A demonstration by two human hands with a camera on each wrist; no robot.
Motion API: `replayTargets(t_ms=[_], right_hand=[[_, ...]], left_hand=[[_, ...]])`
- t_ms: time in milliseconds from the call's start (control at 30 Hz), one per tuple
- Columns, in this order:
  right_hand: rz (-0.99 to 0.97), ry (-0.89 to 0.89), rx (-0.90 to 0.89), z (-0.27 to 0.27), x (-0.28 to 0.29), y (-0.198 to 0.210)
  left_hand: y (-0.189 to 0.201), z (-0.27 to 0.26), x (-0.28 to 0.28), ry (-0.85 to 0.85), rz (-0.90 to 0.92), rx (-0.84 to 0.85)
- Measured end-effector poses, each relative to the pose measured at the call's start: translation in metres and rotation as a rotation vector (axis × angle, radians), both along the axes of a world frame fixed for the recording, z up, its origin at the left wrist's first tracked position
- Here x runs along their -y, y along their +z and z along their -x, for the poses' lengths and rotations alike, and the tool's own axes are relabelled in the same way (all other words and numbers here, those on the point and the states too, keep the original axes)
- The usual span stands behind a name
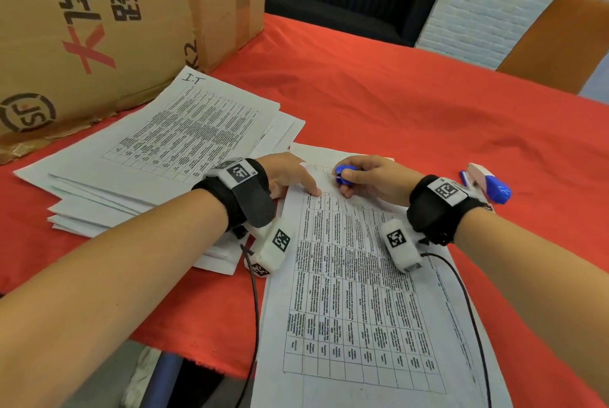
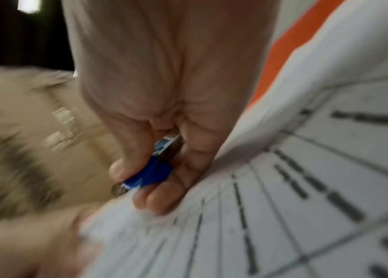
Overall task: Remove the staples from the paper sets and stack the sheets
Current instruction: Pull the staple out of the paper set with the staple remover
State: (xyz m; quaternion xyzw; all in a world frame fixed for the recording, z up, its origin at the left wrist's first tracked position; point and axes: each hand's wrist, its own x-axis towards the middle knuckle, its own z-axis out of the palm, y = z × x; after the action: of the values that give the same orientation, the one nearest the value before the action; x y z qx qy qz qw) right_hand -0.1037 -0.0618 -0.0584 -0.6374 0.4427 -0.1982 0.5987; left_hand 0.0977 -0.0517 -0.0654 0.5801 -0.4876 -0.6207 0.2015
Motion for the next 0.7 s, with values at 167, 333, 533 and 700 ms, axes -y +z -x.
replayTargets(t_ms=[167,333,533,700], right_hand=[[-0.077,-0.159,0.257,0.016,-0.002,-0.011],[-0.049,-0.184,0.308,0.016,-0.005,-0.003],[0.438,-0.011,-0.217,-0.001,-0.023,0.036],[0.938,0.133,-0.699,-0.007,-0.026,0.061]], left_hand=[[-0.005,-0.001,0.003,-0.007,0.008,0.04],[0.025,0.016,-0.013,0.201,0.556,0.302],[0.043,0.034,-0.025,0.249,-0.134,-0.61],[0.027,0.042,-0.021,0.464,-0.281,-0.9]])
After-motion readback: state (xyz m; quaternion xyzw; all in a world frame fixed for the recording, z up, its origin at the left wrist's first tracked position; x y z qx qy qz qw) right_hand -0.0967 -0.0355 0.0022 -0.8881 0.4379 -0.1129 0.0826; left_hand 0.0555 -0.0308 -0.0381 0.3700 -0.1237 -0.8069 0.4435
